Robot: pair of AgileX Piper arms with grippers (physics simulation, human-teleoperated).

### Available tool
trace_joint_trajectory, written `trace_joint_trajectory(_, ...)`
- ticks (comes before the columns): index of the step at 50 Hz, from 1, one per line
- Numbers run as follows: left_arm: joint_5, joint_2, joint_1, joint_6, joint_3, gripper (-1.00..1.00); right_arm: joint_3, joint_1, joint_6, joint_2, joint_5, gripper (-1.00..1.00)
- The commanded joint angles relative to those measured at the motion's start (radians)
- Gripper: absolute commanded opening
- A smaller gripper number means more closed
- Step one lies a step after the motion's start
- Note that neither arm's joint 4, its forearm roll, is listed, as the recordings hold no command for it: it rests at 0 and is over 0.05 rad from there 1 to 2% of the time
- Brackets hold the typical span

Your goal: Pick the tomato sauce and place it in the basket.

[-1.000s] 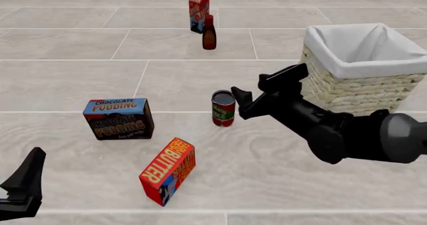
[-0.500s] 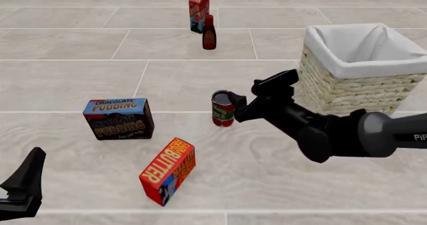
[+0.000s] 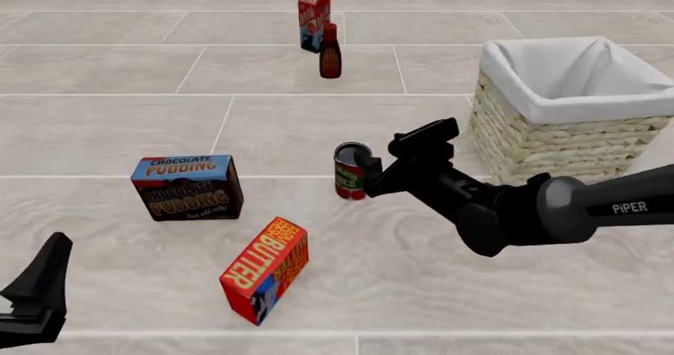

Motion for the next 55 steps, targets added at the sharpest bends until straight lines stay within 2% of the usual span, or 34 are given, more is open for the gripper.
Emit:
trace_joint_trajectory(1, 0.000, 0.000, 0.000, 0.000, 0.000, 1.00, -0.009, 0.000, 0.008, 0.037, -0.017, 1.00)
trace_joint_trajectory(55, 0.000, 0.000, 0.000, 0.000, 0.000, 1.00, -0.058, -0.010, 0.016, 0.150, -0.042, 1.00)
